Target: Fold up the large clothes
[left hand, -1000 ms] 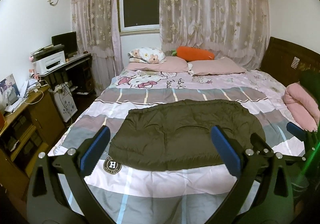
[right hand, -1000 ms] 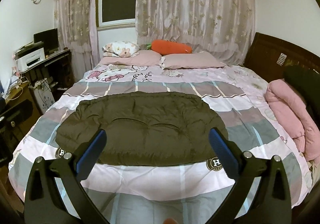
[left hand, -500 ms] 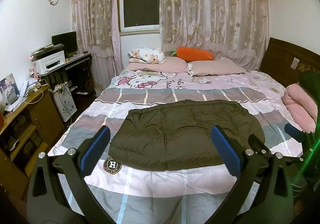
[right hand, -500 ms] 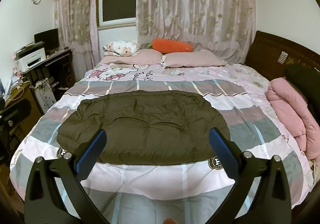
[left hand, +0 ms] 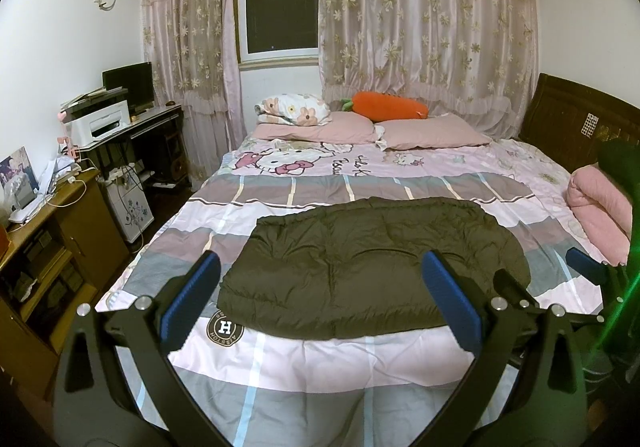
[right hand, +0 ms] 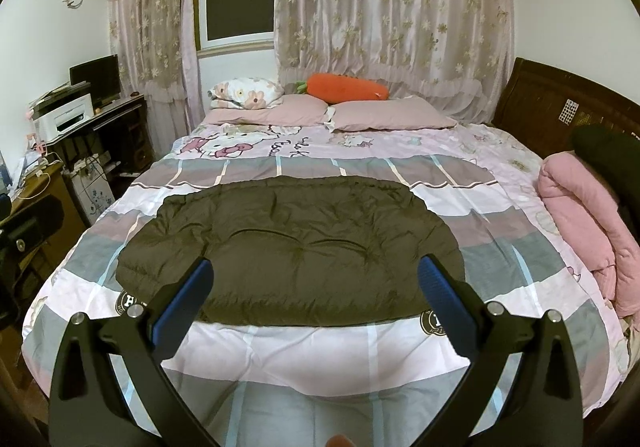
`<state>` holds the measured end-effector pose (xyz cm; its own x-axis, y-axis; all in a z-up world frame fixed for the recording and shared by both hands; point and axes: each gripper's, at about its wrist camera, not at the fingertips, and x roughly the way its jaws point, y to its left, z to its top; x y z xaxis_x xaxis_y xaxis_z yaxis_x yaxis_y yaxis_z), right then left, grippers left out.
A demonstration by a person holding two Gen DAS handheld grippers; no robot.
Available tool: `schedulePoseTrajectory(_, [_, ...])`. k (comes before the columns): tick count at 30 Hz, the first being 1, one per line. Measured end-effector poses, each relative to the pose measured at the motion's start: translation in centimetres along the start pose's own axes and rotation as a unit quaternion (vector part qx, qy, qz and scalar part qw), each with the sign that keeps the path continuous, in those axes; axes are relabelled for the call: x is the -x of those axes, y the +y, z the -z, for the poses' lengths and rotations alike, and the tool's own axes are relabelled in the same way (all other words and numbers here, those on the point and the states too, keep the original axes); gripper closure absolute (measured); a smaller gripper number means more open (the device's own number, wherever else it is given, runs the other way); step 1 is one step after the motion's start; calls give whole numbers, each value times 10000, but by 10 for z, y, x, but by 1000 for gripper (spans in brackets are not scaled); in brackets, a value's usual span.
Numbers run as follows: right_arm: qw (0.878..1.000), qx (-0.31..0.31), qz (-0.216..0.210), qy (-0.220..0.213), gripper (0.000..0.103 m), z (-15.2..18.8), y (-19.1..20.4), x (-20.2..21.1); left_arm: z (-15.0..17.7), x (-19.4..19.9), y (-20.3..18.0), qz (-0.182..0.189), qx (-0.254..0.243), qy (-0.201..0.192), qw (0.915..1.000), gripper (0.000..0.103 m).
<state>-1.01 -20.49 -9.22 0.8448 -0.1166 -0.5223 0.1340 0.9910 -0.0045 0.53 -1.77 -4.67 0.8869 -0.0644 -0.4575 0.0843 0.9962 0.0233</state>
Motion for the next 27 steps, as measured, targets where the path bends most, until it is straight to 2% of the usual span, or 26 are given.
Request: schedulePoseTrajectory(27, [10000,-9,14,9,1,-1,5,0,4,-1,0,5,7,33,10000,2])
